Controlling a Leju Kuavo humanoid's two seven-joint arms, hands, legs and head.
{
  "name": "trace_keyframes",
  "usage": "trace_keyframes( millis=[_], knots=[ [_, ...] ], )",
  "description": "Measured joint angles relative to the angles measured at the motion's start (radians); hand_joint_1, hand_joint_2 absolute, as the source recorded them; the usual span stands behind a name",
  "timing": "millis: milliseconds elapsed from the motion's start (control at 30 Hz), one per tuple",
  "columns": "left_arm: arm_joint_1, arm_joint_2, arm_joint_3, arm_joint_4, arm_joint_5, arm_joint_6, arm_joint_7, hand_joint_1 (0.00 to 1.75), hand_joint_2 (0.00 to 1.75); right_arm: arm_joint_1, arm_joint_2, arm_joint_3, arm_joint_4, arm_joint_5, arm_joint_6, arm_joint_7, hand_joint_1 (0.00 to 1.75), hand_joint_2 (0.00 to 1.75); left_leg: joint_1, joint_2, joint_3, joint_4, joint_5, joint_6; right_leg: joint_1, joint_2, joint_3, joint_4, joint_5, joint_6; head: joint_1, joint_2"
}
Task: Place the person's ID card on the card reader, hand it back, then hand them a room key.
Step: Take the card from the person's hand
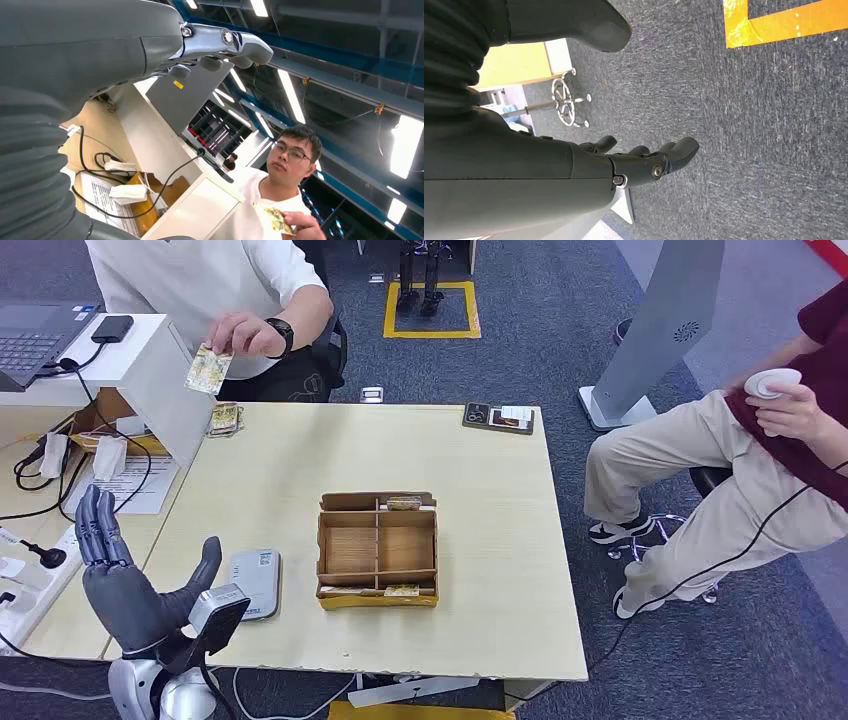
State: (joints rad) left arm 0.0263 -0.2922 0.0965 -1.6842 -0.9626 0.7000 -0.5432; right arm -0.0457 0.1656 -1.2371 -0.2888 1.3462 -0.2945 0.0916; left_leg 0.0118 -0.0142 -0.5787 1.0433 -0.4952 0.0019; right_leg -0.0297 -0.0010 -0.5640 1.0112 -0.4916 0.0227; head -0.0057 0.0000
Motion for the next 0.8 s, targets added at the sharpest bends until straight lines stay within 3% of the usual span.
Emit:
trace_keyframes(
  millis=[200,767,800],
  knots=[
    [-0.020,0.001,0.001,0.030,-0.068,0.000,0.016,0.00,1.75,-0.001,-0.004,0.002,0.001,0.012,0.001,-0.001,0.00,1.75,0.000,0.000,0.000,0.000,0.000,0.000,0.000,0.000,0.000,0.000,0.000,0.000,0.000,0.000],
    [-0.181,-0.002,0.070,0.144,-0.304,0.000,0.085,0.02,1.75,-0.011,-0.026,0.026,0.022,0.044,0.001,-0.003,0.00,1.75,0.000,0.000,0.000,0.000,0.000,0.000,0.000,0.000,0.000,0.000,0.000,0.000,0.000,0.000],
    [-0.192,-0.003,0.076,0.152,-0.318,0.000,0.091,0.45,1.75,-0.012,-0.027,0.027,0.023,0.045,0.001,-0.003,0.00,1.75,0.000,0.000,0.000,0.000,0.000,0.000,0.000,0.000,0.000,0.000,0.001,0.000,0.000,0.000]
  ],
)
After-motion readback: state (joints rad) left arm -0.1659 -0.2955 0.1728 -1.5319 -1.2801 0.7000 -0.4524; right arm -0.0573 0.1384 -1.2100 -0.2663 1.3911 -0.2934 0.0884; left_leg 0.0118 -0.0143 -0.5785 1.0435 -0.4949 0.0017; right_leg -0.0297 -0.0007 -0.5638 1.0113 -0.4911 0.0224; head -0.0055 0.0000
